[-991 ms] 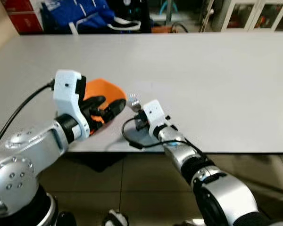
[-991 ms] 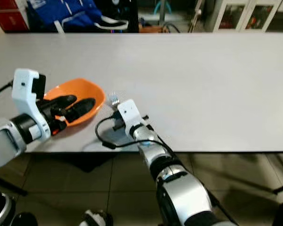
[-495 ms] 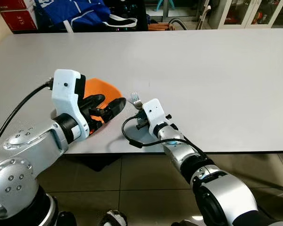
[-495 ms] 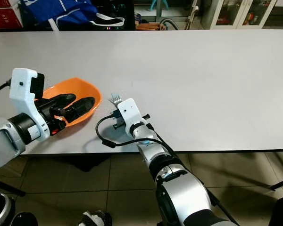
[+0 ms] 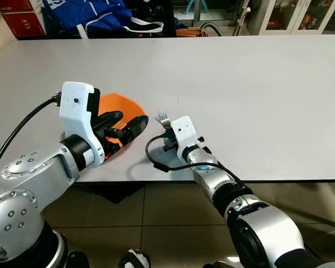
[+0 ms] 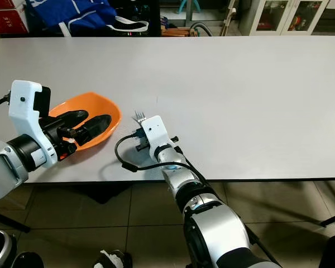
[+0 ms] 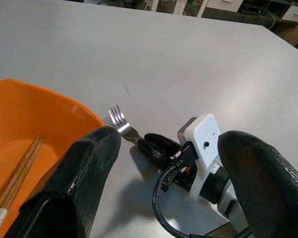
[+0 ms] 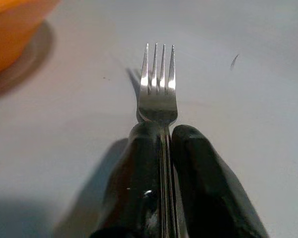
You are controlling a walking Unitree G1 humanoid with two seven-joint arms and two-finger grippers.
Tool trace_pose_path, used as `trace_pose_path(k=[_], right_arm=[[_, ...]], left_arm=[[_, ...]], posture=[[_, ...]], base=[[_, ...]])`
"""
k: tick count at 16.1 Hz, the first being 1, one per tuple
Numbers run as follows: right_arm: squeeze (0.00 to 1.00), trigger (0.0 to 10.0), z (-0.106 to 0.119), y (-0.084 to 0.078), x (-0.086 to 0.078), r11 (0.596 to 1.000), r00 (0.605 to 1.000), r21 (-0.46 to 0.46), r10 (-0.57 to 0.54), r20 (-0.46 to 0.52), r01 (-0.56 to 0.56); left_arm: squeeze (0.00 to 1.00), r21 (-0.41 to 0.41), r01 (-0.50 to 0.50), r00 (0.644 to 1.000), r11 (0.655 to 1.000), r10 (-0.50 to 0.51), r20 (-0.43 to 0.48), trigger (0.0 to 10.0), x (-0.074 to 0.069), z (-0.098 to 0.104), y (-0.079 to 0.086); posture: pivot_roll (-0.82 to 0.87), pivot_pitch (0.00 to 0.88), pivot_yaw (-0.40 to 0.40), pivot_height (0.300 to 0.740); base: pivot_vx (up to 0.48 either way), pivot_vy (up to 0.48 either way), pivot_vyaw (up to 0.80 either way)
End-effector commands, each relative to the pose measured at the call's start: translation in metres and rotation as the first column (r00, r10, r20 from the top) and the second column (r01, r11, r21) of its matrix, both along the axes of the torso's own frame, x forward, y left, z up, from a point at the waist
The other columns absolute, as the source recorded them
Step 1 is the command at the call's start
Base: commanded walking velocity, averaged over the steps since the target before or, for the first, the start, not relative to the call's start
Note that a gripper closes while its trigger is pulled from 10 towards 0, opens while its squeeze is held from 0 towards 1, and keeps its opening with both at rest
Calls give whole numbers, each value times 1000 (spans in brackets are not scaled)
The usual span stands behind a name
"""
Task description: Setting the table
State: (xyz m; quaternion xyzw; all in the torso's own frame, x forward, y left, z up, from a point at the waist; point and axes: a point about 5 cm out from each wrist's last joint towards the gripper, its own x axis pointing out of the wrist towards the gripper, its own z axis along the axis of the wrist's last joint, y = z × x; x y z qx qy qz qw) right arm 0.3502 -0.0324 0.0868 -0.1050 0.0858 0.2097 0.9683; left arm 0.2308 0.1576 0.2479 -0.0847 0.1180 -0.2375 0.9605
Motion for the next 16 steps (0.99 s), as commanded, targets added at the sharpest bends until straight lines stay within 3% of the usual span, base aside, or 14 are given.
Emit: trace_pose_path(k=[1,11,16], right_arm=[[1000,10000,-20,-3,-10,1000,995,-25,-16,-102,14],[1000,10000,-38,-11,-18,999,976,-16,-39,-213,37],[1000,10000,-46,-26,-19,995,966,-55,-98,-240,87]], left_arm=[[0,20,-9,1000,1000,9,9,10000,-4,1,2],[0,20,-1,1000,1000,1,2,10000,-5,-1,1],[0,18,4,1000,1000,-4,-1,10000,-5,-1,1]], posture=[[199,91,61,740],[197,99,62,740],[194,104,64,740]], base=[[0,0,0],[0,0,0],[0,0,0]])
